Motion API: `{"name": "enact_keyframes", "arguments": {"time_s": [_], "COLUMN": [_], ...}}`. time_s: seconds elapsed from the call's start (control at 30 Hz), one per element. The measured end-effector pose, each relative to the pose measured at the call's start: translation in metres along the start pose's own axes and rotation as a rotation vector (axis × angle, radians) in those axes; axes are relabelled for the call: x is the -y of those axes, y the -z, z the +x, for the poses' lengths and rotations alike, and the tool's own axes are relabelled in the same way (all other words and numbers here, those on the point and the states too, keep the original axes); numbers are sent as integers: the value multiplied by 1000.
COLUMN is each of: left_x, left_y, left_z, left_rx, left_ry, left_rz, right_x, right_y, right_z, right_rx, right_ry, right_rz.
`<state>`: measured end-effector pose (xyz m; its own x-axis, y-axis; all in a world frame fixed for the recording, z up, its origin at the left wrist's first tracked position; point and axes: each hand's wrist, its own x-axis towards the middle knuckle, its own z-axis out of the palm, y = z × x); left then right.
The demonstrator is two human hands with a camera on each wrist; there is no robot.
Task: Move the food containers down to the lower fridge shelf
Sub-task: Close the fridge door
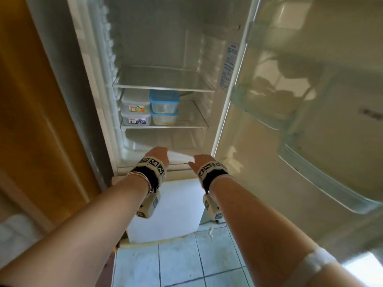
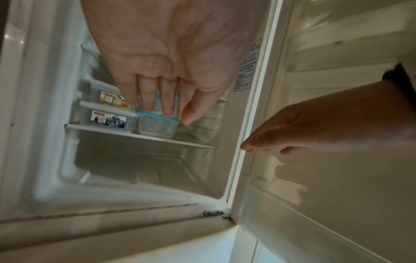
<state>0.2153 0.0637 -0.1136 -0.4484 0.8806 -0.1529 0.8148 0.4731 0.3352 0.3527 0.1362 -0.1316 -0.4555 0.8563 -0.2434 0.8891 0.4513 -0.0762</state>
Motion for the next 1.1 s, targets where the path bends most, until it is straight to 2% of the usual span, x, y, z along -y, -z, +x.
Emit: {"name": "enact_keyframes", "arguments": {"time_s": [0.23, 0.4, 0.6, 0.8, 1.0, 1.1], "left_x": [-17, -33, -52, -65, -83, -87], "left_y": [-49, -60, -61, -54, -54, -58], "left_z": [-80, -121, -155, -190, -207, -212], "left_rx": [50, 75, 74, 34, 28, 19], "left_ry": [64, 15, -86, -181, -236, -238], "left_rz": [-9, -15, 17, 7, -7, 3], "right_x": [-38, -61, -88, -124, -182, -208], "right_y": [-48, -55, -50, -32, -4, 17], "right_z": [-75, -121, -181, -257, -328, -342], "right_rx": [49, 26, -45, -155, -215, -310], "right_ry": [34, 7, -171, -260, -505, -628], "right_rz": [-97, -70, 158, 195, 165, 249]}}
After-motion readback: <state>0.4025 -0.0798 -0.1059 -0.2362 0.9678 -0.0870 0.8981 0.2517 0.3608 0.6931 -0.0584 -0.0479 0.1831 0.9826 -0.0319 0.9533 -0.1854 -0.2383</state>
